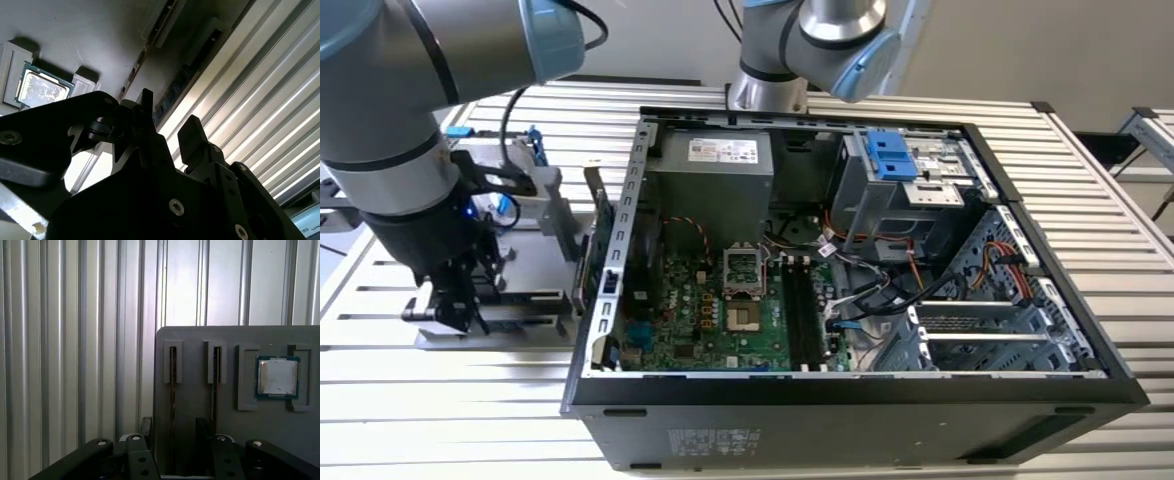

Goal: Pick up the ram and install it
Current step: 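Pick up the ram and move it above insertion slot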

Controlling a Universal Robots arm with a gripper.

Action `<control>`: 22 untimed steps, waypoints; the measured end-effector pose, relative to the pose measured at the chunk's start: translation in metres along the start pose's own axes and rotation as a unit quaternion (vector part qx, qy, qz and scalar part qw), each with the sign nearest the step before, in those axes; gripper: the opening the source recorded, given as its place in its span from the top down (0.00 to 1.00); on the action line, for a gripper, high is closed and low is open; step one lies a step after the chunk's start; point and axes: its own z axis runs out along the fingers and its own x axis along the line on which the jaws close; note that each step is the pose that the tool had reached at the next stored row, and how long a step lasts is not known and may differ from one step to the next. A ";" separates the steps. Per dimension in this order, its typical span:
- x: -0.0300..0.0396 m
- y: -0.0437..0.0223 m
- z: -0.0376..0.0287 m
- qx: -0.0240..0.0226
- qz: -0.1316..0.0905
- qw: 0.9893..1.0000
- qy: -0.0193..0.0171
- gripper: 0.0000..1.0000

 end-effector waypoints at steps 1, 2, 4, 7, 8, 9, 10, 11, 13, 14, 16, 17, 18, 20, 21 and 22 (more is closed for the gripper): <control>0.0000 -0.0001 0.0011 0.000 0.000 1.000 0.000 0.00; 0.0000 0.0000 0.0023 0.000 0.000 1.000 0.000 0.00; -0.0001 -0.0001 0.0048 0.000 0.001 1.000 0.000 0.00; -0.0003 -0.0001 0.0083 0.000 0.002 1.000 0.000 0.00; -0.0004 -0.0001 0.0094 0.000 0.002 1.000 0.000 0.00; -0.0005 -0.0001 0.0104 0.000 0.002 1.000 0.000 0.00; -0.0006 -0.0002 0.0115 0.000 0.002 1.000 0.000 0.00; -0.0006 -0.0001 0.0125 0.000 0.002 1.000 0.000 0.00; -0.0008 -0.0002 0.0146 0.000 0.002 1.000 0.000 0.00; -0.0009 -0.0002 0.0156 0.000 0.002 1.000 0.000 0.00; -0.0009 -0.0001 0.0161 0.000 0.002 1.000 0.000 0.00; -0.0009 -0.0001 0.0161 0.000 0.002 1.000 0.000 0.00; -0.0009 -0.0001 0.0161 0.000 0.002 1.000 0.000 0.00; -0.0010 -0.0002 0.0162 0.000 0.002 1.000 0.000 0.00; -0.0010 -0.0002 0.0162 0.000 0.002 1.000 0.000 0.00; -0.0009 -0.0002 0.0163 0.000 0.002 1.000 0.000 0.00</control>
